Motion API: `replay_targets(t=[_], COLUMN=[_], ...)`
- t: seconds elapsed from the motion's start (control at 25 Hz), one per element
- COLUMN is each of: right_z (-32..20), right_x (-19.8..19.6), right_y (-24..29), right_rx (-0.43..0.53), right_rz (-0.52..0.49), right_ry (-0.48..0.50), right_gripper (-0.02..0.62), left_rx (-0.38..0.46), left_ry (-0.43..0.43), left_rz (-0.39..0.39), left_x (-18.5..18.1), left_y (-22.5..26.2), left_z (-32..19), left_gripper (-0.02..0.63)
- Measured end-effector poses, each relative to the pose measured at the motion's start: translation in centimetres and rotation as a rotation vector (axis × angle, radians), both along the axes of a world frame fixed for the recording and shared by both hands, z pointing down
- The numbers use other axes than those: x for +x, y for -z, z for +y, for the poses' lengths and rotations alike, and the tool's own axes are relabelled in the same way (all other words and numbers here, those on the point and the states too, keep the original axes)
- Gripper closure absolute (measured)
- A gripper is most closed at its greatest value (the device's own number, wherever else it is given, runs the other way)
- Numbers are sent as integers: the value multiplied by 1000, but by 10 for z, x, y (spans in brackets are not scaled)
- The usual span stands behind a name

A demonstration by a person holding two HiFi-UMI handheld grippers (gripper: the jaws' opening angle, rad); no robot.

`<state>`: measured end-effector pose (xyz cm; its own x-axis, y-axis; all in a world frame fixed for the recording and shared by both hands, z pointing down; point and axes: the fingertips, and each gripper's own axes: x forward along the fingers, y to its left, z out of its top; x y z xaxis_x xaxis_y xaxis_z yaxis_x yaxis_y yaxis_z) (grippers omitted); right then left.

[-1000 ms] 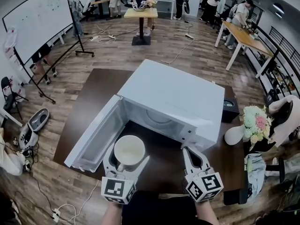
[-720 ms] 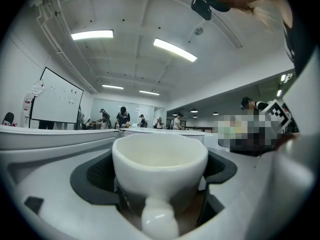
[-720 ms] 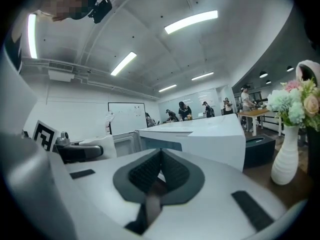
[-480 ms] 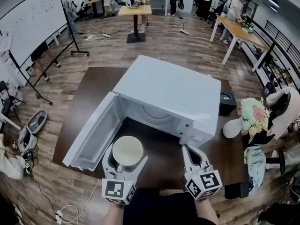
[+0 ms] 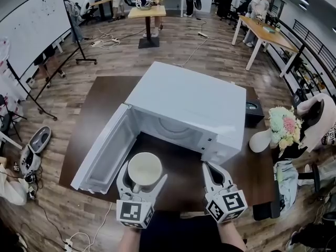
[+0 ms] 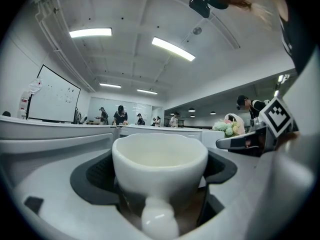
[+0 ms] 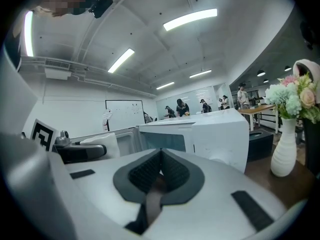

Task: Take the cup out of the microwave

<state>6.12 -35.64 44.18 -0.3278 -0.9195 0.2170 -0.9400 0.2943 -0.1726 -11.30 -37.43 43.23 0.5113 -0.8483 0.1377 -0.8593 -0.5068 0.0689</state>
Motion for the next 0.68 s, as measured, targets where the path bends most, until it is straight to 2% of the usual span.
replay_targets(t=[0.68], right_z=[-11], right_x=[-4], right_y=[-6], right_rx=[-24], right_rz=[-8], right_ry=[-16], right_gripper=[601], left_rx=[-9], left_ry=[-47], left_rz=[14], left_x=[11], left_y=[-4], left_z=[-20], left_gripper=[115])
